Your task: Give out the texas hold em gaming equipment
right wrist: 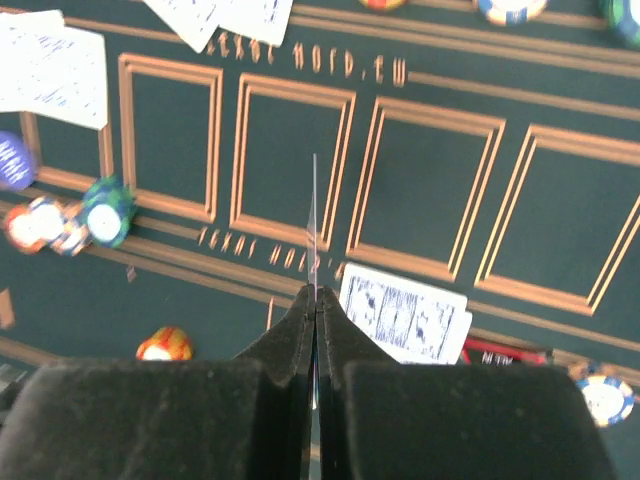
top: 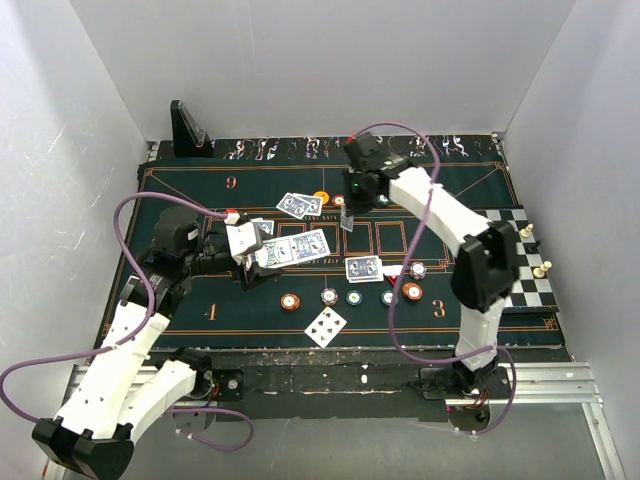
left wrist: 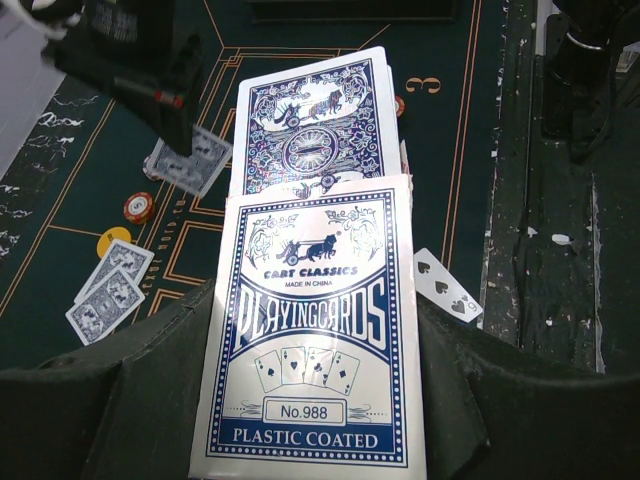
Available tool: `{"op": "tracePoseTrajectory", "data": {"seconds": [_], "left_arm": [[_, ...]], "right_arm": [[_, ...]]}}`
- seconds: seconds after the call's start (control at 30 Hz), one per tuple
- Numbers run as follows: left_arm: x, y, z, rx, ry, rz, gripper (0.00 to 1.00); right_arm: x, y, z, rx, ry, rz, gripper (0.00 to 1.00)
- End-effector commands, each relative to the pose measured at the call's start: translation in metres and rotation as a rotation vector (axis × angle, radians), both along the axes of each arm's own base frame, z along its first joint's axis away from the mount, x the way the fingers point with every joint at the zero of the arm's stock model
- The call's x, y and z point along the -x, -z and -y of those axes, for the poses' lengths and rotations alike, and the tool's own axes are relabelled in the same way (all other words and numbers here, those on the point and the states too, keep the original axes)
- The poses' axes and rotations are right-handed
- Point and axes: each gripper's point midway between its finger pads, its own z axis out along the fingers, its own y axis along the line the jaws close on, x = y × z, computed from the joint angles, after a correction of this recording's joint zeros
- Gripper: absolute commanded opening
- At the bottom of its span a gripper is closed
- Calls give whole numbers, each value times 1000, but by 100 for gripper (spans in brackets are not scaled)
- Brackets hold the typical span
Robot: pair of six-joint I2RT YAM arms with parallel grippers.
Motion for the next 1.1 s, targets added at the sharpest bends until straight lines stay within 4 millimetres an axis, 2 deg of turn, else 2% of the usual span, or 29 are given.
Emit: {"op": "tracePoseTrajectory", "data": {"seconds": [0.0,0.1,0.27,0.4,0.63,0.87,1.0,1.07], "left_arm": [[8,-30,0,40,15,60,0],[13,-35,-1,51,23,62,0],[19,-41,-2,56,30,64,0],[24,-42,-3,59,32,59,0],[27,-41,-5,55,26,45,0],[28,-40,-5,53,30,43,0],[27,-40,-4,53,31,43,0],[27,-40,-4,52,30,46,0]], "right_arm": [[-36,5,3,284,37,158,1],[-51,11,-3,415,61,235,1],[-58,26,-19,529,52,292,1],[-58,51,-41,561,5,281,1],[-46,89,-92,609,-126,297,1],[-21,119,-119,538,-192,225,2],[-3,132,-135,466,-230,162,12],[5,135,-142,446,-249,144,27]]}}
